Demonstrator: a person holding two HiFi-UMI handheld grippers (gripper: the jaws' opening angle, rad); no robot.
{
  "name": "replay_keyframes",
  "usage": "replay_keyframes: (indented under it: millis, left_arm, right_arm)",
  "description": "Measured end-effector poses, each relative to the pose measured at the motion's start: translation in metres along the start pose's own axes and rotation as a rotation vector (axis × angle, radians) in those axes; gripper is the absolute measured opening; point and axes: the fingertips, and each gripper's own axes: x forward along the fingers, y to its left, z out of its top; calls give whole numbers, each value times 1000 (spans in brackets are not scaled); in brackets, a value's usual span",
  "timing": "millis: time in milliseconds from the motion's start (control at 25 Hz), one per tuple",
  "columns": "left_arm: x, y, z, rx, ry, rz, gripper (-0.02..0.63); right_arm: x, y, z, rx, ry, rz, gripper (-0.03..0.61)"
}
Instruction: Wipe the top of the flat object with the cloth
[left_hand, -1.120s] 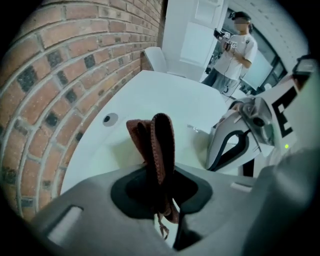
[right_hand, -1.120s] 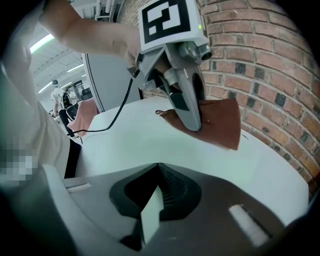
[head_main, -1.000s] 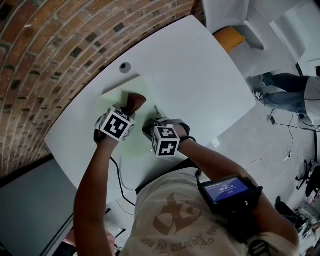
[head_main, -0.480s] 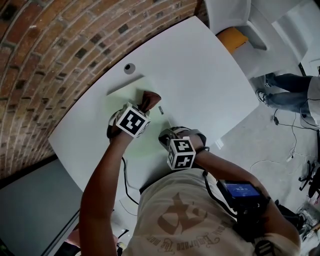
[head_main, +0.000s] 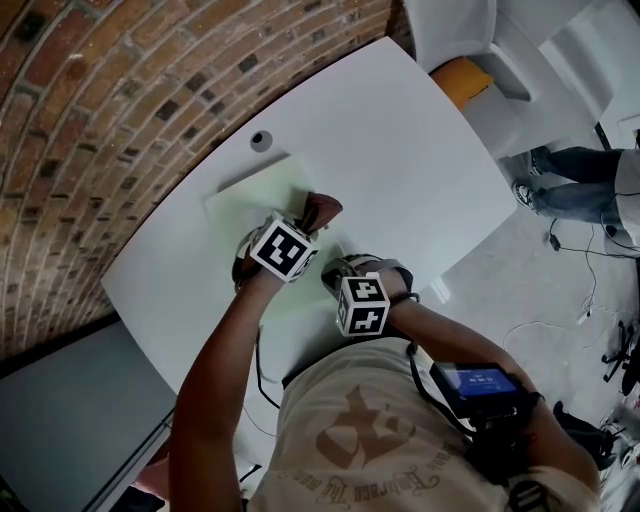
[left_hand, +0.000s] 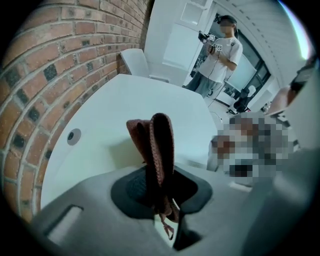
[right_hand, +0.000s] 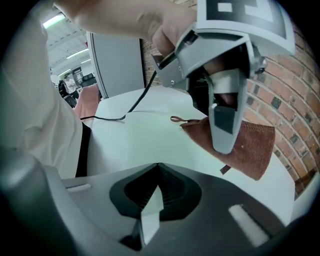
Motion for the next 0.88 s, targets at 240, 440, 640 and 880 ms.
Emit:
replay_keyframes:
  millis: [240, 440, 640, 880]
  left_arm:
    - [-15, 16, -39, -72, -1, 70, 66]
    - [-31, 29, -74, -143, -3, 119, 66]
    - [-48, 40, -109, -200, -11, 181, 66]
    - [-64, 48, -142, -242, -28, 238, 66]
  right_arm:
    - [0, 0, -1, 5, 11, -8, 8]
    - [2, -1, -1, 11, 12, -25, 8]
    - [2, -1, -1, 21, 12, -62, 8]
    - [4, -2, -3, 46, 17, -118, 8]
